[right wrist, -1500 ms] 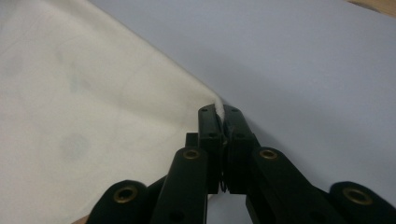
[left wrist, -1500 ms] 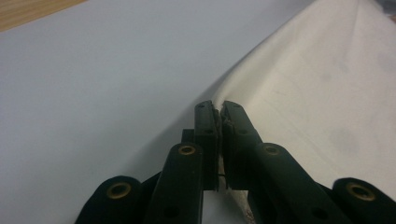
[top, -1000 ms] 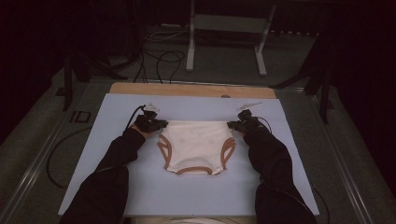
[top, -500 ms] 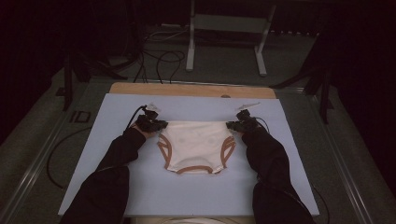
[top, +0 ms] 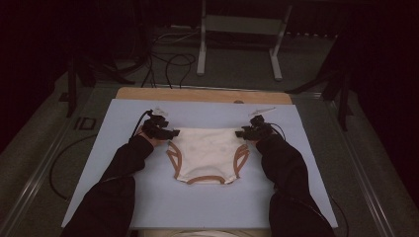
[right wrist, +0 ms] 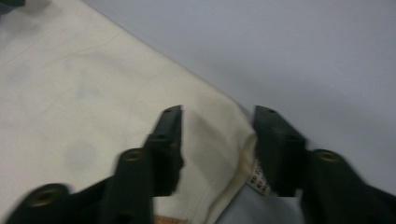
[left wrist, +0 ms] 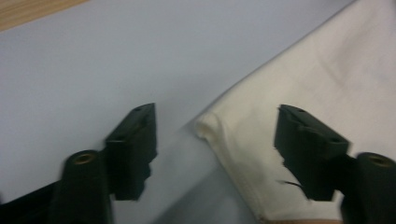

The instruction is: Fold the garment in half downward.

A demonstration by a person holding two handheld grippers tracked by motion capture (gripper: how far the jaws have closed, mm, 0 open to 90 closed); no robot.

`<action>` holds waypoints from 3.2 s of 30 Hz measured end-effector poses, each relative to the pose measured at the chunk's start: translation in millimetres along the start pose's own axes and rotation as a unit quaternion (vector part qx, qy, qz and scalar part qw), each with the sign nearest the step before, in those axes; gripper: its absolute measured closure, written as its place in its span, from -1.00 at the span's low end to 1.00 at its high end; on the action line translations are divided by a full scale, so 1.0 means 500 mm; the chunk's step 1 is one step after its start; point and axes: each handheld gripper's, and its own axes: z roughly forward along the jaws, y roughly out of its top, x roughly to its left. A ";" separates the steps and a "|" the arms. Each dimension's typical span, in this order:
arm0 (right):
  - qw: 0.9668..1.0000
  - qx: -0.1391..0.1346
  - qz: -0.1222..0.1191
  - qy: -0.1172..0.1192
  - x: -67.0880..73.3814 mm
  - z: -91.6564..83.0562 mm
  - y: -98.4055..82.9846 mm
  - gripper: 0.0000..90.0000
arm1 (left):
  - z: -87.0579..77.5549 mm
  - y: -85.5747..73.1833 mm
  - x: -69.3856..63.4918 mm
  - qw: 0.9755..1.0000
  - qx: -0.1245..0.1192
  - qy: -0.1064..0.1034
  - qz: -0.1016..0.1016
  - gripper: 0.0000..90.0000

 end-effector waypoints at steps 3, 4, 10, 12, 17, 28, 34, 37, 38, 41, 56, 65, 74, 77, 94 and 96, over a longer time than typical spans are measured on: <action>1.000 -0.006 -0.001 0.005 0.008 -0.007 0.004 -0.21 | -0.011 0.002 -0.002 0.999 -0.001 -0.031 0.007 -0.65; 1.000 -0.010 0.000 0.011 0.010 -0.011 0.005 -0.32 | -0.013 0.002 -0.003 0.999 -0.002 -0.037 0.010 -0.68; 0.999 -0.028 -0.003 0.037 0.024 -0.031 0.008 -0.68 | -0.033 -0.002 -0.021 0.997 0.002 -0.068 0.033 -0.98; 0.998 -0.034 -0.005 0.044 0.031 -0.038 0.010 -0.70 | -0.042 -0.004 -0.027 0.996 0.004 -0.078 0.041 -1.00; 0.998 -0.042 -0.016 0.053 0.049 -0.048 0.017 -0.76 | -0.070 -0.009 -0.045 0.994 -0.003 -0.097 0.057 -1.00; 0.997 -0.049 -0.035 0.052 0.075 -0.044 0.045 -0.77 | -0.131 -0.009 -0.108 0.986 -0.041 -0.119 0.110 -1.00; 0.996 -0.048 -0.047 0.055 0.092 -0.038 0.071 -0.77 | -0.148 -0.011 -0.121 0.984 -0.053 -0.122 0.121 -1.00; 0.995 -0.047 -0.058 0.060 0.102 -0.030 0.086 -0.77 | -0.156 -0.017 -0.126 0.983 -0.058 -0.121 0.126 -1.00; 0.995 -0.045 -0.060 0.060 0.107 -0.027 0.091 -0.77 | -0.159 -0.020 -0.128 0.983 -0.060 -0.121 0.126 -1.00; 0.995 -0.042 -0.068 0.067 0.121 -0.017 0.105 -0.77 | -0.166 -0.029 -0.135 0.982 -0.059 -0.119 0.133 -1.00; 0.992 -0.028 -0.084 0.085 0.173 0.044 0.137 -0.77 | -0.170 -0.063 -0.169 0.978 -0.048 -0.140 0.148 -1.00; 0.992 -0.026 -0.077 0.098 0.196 0.079 0.147 -0.77 | -0.164 -0.088 -0.191 0.974 -0.047 -0.146 0.167 -1.00; 0.991 -0.015 -0.085 0.102 0.215 0.106 0.165 -0.77 | -0.147 -0.108 -0.201 0.972 -0.033 -0.148 0.178 -1.00; 0.991 -0.012 -0.087 0.105 0.223 0.117 0.170 -0.76 | -0.138 -0.111 -0.200 0.971 -0.010 -0.167 0.171 -0.99; 0.988 -0.001 -0.096 0.121 0.260 0.159 0.182 -0.76 | -0.100 -0.142 -0.217 0.956 0.022 -0.178 0.234 -0.63; 0.987 0.003 -0.103 0.125 0.264 0.165 0.181 -0.76 | -0.096 -0.146 -0.222 0.952 0.032 -0.177 0.248 -0.57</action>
